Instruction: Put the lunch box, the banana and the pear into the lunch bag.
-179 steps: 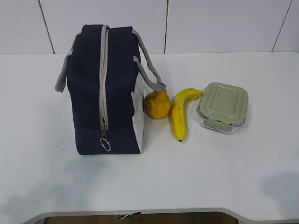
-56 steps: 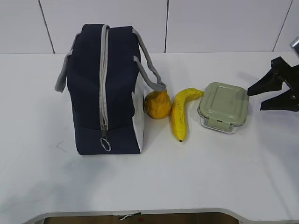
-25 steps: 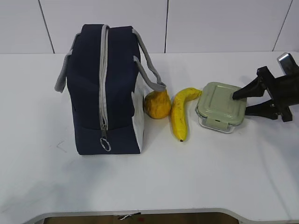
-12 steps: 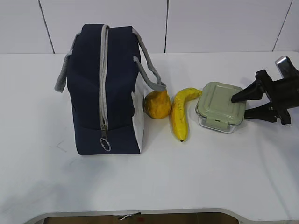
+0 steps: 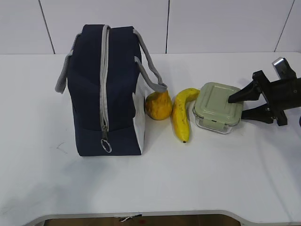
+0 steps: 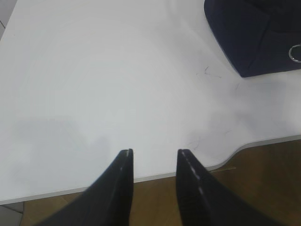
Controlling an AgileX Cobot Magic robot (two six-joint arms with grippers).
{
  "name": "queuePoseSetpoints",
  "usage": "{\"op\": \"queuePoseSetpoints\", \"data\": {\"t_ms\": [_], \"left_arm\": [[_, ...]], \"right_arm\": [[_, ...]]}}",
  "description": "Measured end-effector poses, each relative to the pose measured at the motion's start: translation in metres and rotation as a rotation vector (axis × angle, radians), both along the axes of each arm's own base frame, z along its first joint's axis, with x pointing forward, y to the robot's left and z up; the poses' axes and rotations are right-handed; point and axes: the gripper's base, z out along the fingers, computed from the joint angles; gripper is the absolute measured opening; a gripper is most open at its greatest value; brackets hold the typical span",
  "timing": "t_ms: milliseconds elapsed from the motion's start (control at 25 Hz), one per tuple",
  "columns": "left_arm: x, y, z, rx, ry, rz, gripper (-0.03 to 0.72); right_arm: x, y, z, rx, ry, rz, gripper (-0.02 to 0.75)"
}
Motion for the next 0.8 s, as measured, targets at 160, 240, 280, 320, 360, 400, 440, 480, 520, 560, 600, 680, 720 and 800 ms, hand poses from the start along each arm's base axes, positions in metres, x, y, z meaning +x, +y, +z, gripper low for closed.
{"op": "queuePoseSetpoints", "data": {"t_ms": [160,240,280,320,360,400,440,480,520,560,600,680,720,800], "left_arm": [[0.0000,0.0000,0.0000,0.000,0.000,0.000,0.241],[0.0000,0.0000,0.0000,0.000,0.000,0.000,0.241],[0.0000,0.0000,0.0000,0.000,0.000,0.000,0.241],[0.0000,0.0000,0.0000,0.000,0.000,0.000,0.241],[0.0000,0.0000,0.0000,0.000,0.000,0.000,0.241],[0.0000,0.0000,0.0000,0.000,0.000,0.000,0.241],[0.0000,0.0000,0.0000,0.000,0.000,0.000,0.241],[0.0000,0.0000,0.0000,0.000,0.000,0.000,0.241],[0.0000,0.0000,0.0000,0.000,0.000,0.000,0.241],[0.0000,0.0000,0.0000,0.000,0.000,0.000,0.241],[0.0000,0.0000,0.0000,0.000,0.000,0.000,0.241],[0.0000,0.0000,0.0000,0.000,0.000,0.000,0.241],[0.0000,0.0000,0.0000,0.000,0.000,0.000,0.241],[0.0000,0.0000,0.0000,0.000,0.000,0.000,0.241]], "right_arm": [[0.0000,-0.0001,0.0000,-0.001,-0.001,0.000,0.491],[0.0001,0.0000,0.0001,0.000,-0.001,-0.001,0.477],[0.0005,-0.0001,0.0004,-0.001,-0.003,-0.001,0.465],[0.0005,-0.0001,0.0004,0.000,-0.003,-0.001,0.456],[0.0004,0.0000,0.0006,0.003,-0.003,-0.001,0.448],[0.0004,0.0000,0.0006,0.003,-0.003,-0.001,0.444],[0.0004,0.0000,0.0006,0.003,-0.003,-0.001,0.442],[0.0004,0.0000,0.0006,0.003,-0.003,-0.001,0.441],[0.0004,0.0000,0.0006,0.003,-0.003,-0.001,0.440],[0.0004,0.0000,0.0006,0.003,-0.003,-0.001,0.439],[0.0004,0.0000,0.0006,0.003,-0.003,-0.001,0.436],[0.0004,0.0000,0.0006,0.003,-0.003,-0.001,0.423],[0.0005,0.0001,0.0006,0.003,-0.004,-0.001,0.414],[0.0006,0.0001,0.0007,0.004,-0.004,-0.002,0.398]]}}
